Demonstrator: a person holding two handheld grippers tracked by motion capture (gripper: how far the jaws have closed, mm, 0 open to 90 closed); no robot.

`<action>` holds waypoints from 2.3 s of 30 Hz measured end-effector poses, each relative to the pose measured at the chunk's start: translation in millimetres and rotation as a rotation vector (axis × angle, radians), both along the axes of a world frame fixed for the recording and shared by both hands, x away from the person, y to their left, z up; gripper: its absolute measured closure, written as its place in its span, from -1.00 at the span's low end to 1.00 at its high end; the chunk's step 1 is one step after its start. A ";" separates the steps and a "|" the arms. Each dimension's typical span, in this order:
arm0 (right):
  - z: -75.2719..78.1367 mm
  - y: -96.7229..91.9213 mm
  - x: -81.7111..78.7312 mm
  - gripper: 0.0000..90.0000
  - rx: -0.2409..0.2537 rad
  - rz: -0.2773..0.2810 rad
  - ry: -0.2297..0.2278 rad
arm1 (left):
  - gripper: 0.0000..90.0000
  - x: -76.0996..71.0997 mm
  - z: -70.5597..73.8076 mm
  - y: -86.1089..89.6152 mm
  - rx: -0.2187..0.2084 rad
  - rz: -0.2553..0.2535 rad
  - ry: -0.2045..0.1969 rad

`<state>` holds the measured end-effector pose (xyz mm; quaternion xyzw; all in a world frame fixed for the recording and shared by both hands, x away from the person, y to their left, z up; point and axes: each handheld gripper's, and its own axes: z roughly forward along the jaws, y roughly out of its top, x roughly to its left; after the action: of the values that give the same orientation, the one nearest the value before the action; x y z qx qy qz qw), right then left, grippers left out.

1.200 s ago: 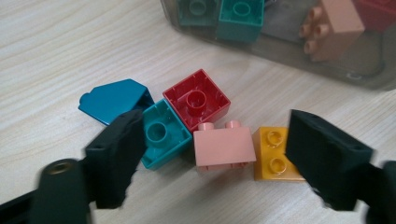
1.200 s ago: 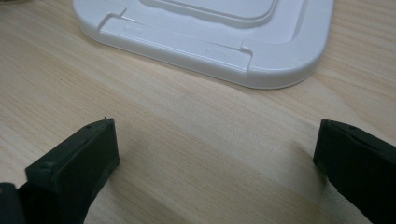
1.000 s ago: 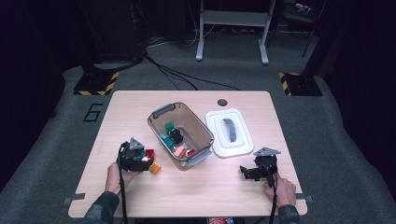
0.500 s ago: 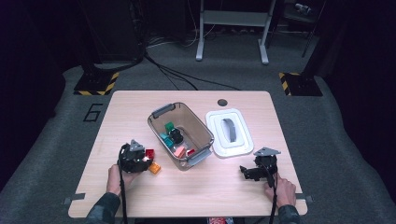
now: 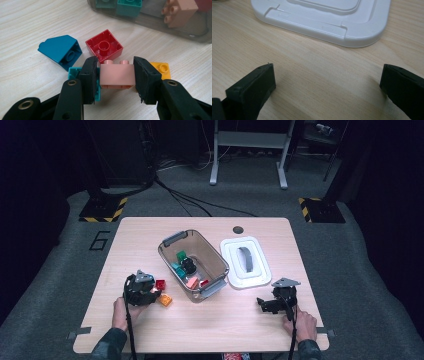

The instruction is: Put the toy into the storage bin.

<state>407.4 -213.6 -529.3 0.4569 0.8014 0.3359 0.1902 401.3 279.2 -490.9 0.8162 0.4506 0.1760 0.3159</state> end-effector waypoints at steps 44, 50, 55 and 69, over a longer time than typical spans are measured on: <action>0.0 0.0 0.0 -1.00 0.000 0.000 0.000 | 0.23 5.4 4.2 19.9 0.005 0.029 0.030; 0.0 0.0 0.0 -1.00 0.000 0.000 0.000 | 0.22 4.9 2.3 21.9 0.006 0.028 0.036; 0.0 0.0 0.0 -1.00 0.000 0.000 0.000 | 0.14 3.4 3.5 19.1 0.001 0.026 0.033; 0.0 0.0 0.0 -1.00 0.000 0.000 0.000 | 0.30 1.7 8.1 11.4 0.016 0.000 0.017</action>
<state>407.4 -213.6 -529.3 0.4568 0.8014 0.3360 0.1902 403.0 290.7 -482.8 0.8201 0.4518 0.1727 0.3058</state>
